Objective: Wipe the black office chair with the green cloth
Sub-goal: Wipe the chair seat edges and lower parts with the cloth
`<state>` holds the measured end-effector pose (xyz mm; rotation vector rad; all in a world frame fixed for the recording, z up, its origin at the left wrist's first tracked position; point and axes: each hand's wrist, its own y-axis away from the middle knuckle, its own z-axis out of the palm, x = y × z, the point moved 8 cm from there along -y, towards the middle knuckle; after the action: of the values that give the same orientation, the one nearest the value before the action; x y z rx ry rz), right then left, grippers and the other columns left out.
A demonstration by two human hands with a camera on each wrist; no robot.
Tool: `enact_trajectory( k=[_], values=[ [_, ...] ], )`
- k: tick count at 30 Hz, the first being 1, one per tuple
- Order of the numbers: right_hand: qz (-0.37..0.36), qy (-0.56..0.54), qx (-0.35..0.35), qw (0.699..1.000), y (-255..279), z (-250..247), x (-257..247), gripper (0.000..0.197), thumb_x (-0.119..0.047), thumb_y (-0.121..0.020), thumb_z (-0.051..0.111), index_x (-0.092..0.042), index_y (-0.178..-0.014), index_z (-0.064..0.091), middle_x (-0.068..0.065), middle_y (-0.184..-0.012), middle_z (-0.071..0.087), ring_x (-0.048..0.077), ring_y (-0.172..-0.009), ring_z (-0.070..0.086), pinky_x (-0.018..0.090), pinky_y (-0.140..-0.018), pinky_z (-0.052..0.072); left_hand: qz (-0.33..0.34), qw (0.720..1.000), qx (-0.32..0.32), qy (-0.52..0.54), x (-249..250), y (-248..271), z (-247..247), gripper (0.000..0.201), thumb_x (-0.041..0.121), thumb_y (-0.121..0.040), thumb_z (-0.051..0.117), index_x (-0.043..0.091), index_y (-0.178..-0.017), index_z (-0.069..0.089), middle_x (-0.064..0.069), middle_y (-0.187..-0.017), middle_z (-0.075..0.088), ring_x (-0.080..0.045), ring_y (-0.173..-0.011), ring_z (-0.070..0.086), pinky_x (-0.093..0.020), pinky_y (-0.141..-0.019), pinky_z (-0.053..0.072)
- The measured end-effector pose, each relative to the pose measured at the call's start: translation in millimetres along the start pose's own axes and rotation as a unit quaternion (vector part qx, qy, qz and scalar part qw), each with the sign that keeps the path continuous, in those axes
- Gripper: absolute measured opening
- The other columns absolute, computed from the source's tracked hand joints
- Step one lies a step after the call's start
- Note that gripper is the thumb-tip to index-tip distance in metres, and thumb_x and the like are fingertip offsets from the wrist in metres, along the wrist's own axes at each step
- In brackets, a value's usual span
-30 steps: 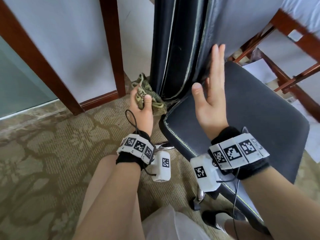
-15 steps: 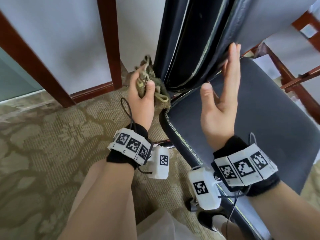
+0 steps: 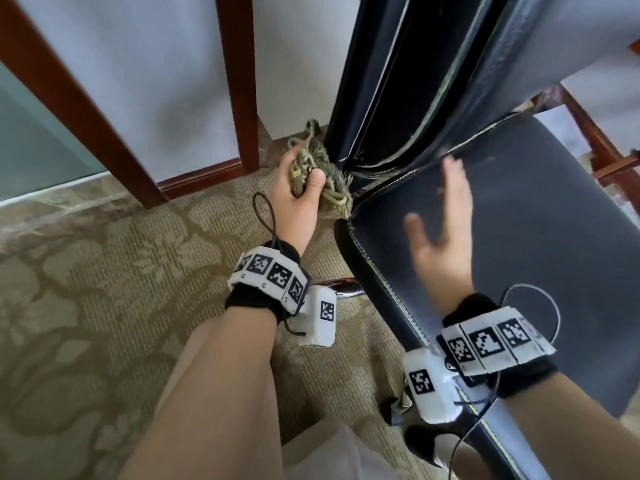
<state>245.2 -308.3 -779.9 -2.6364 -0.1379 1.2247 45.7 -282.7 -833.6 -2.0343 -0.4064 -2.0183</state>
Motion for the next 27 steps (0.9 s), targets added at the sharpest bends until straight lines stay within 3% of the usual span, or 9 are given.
enact_trajectory(
  k=[2,4,6,9,12,14,18,21,27],
  values=[
    [0.148,0.127,-0.132,0.972,10.2,24.8,47.0,0.069,-0.021,-0.094,0.052,-0.027,-0.149,0.012,0.005,-0.158,0.003,0.028,-0.145,0.004,0.036,-0.116,0.007,0.003,1.000,0.009,0.009,-0.7,0.9,-0.4,0.035,0.014,-0.094,0.054,0.015,-0.128,0.046,-0.001,-0.117,0.055,-0.013,-0.109,0.051,-0.006,-0.089,0.037],
    [0.199,0.243,-0.207,0.926,11.2,32.0,68.5,0.062,-0.037,-0.096,0.045,-0.034,-0.149,0.012,0.001,-0.159,-0.001,0.030,-0.144,-0.002,0.046,-0.115,0.006,0.003,1.000,0.017,0.022,-1.9,2.0,0.7,0.035,0.014,-0.095,0.053,0.014,-0.129,0.046,-0.009,-0.121,0.058,-0.018,-0.111,0.054,-0.015,-0.093,0.040],
    [0.196,0.297,-0.243,0.902,3.0,32.8,68.9,0.059,-0.044,-0.096,0.042,-0.036,-0.148,0.016,-0.001,-0.158,0.003,0.029,-0.144,0.001,0.047,-0.114,0.013,0.000,0.999,0.027,0.037,-1.3,3.1,1.3,0.031,0.013,-0.095,0.052,0.021,-0.124,0.044,-0.008,-0.119,0.057,-0.007,-0.105,0.054,-0.007,-0.088,0.040],
    [0.196,0.329,-0.284,0.879,-4.2,29.3,65.7,0.060,-0.047,-0.095,0.044,-0.037,-0.147,0.018,0.000,-0.158,0.006,0.030,-0.144,0.007,0.038,-0.113,0.018,0.037,0.995,0.059,0.071,14.7,2.9,1.4,0.035,0.006,-0.094,0.052,0.027,-0.119,0.039,0.002,-0.114,0.053,0.018,-0.095,0.052,-0.003,-0.085,0.038],
    [0.190,0.338,-0.295,0.873,-9.1,26.4,64.3,0.060,-0.048,-0.093,0.047,-0.038,-0.147,0.020,0.001,-0.158,0.010,0.027,-0.144,0.013,0.036,-0.112,0.020,0.096,0.988,0.084,0.085,35.2,2.6,2.0,0.040,0.008,-0.092,0.051,0.030,-0.121,0.035,0.007,-0.119,0.049,0.020,-0.103,0.049,-0.005,-0.092,0.036],
    [0.188,0.334,-0.291,0.877,-11.0,25.5,63.2,0.061,-0.047,-0.092,0.049,-0.037,-0.146,0.023,0.003,-0.157,0.014,0.025,-0.143,0.017,0.034,-0.112,0.022,0.084,0.989,0.074,0.094,27.5,4.1,5.8,0.039,0.015,-0.090,0.053,0.029,-0.123,0.036,0.008,-0.119,0.050,0.015,-0.105,0.050,-0.007,-0.094,0.037],
    [0.175,0.348,-0.282,0.877,-14.0,26.5,60.0,0.061,-0.046,-0.091,0.052,-0.035,-0.146,0.026,0.004,-0.155,0.020,0.025,-0.139,0.026,0.033,-0.109,0.027,0.018,0.998,0.061,0.020,-14.0,9.9,4.9,0.063,0.045,-0.079,0.050,0.012,-0.133,0.044,0.019,-0.102,0.050,0.018,-0.088,0.050,0.004,-0.076,0.034],
    [0.175,0.351,-0.286,0.875,-14.8,27.0,61.3,0.061,-0.046,-0.092,0.051,-0.035,-0.146,0.025,0.004,-0.155,0.019,0.025,-0.139,0.027,0.034,-0.109,0.028,-0.050,0.998,0.040,-0.012,-38.0,5.4,5.7,0.046,0.019,-0.095,0.053,0.007,-0.137,0.039,0.008,-0.110,0.050,0.001,-0.095,0.048,0.007,-0.070,0.032],
    [0.152,0.382,-0.322,0.853,-7.6,31.1,65.3,0.060,-0.048,-0.097,0.035,-0.034,-0.149,0.010,0.004,-0.157,0.007,0.027,-0.143,0.015,0.038,-0.109,0.027,-0.120,0.991,0.053,-0.011,-53.7,5.8,8.6,0.044,0.020,-0.100,0.042,0.013,-0.143,0.032,-0.012,-0.131,0.053,-0.021,-0.116,0.052,-0.011,-0.079,0.034]
  ],
)
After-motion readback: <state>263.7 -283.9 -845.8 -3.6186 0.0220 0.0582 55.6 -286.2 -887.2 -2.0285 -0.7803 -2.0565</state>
